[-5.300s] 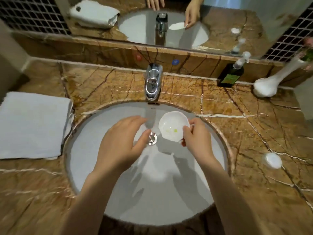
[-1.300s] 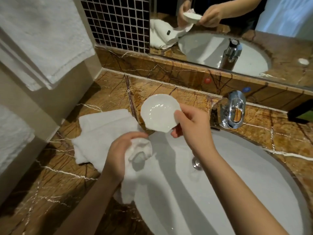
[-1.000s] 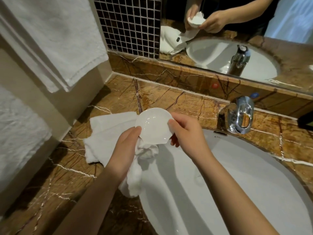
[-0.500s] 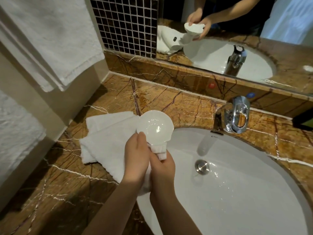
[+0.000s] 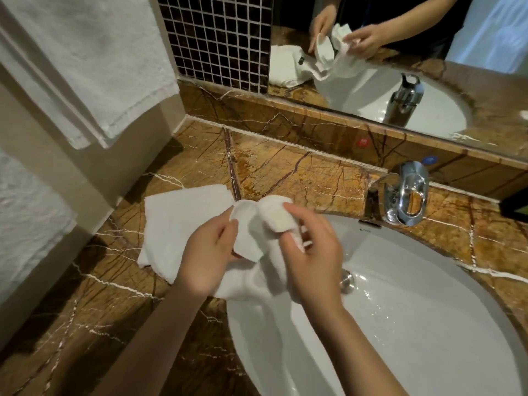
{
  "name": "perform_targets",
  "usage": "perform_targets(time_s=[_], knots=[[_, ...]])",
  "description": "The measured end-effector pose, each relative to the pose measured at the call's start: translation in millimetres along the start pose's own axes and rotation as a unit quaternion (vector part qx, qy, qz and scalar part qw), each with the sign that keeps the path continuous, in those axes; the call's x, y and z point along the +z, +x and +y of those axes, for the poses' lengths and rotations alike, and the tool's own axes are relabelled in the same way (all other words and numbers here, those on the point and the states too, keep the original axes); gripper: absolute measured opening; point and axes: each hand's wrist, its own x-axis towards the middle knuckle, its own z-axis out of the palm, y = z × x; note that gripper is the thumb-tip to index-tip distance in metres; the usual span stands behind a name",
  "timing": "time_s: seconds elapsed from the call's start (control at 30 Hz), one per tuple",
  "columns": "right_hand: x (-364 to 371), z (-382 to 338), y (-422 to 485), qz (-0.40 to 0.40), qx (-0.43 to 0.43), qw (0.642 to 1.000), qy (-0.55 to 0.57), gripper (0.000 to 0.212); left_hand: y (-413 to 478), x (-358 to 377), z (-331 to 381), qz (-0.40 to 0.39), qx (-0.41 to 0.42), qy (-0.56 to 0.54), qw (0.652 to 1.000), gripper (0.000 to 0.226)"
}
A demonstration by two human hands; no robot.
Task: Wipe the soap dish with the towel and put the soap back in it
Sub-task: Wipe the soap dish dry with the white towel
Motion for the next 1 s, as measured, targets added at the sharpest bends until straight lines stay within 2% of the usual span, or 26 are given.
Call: perform_targets(time_s=[0.1,0.17,0.27,0.4,0.5,0.53,0.7,0.83,1.0], knots=[[15,-6,8,-0.056,-0.060,0.994,-0.073,0.028,-2,4,6,-0.070,-0.026,-0.107,0.991,0.023],[18,-6,11,-0.071,-0.081,0.986,-0.127,0.022,-4,4,7,-0.066,-0.040,-0.168,0.983,0.023],[16,-1,17,-0.095,-0.042,0.977,-0.188,0.022,-6,5,7,-0.044,-0.030,-0.203,0.978,0.023],[13,-1,20,-0.084,0.076,0.986,-0.124,0.027,-9,17,4,-0.018,-0.062,-0.262,0.963,0.025],[11,-2,17,-0.098,0.019,0.977,-0.188,0.015,-11,27,3,0.009,-0.101,-0.321,0.942,0.026],[11,-2,16,-0.104,0.021,0.975,-0.196,0.016,-11,30,3,0.019,-0.109,-0.333,0.936,0.026],[9,-1,9,-0.134,0.076,0.981,-0.120,0.023,-8,37,0,0.051,-0.129,-0.368,0.919,0.029],[9,-12,2,-0.168,0.074,0.982,-0.031,0.033,-6,36,-2,0.061,-0.133,-0.402,0.904,0.029],[1,-14,0,-0.212,0.063,0.975,-0.011,0.039,-6,32,-8,0.055,-0.150,-0.400,0.903,0.030]])
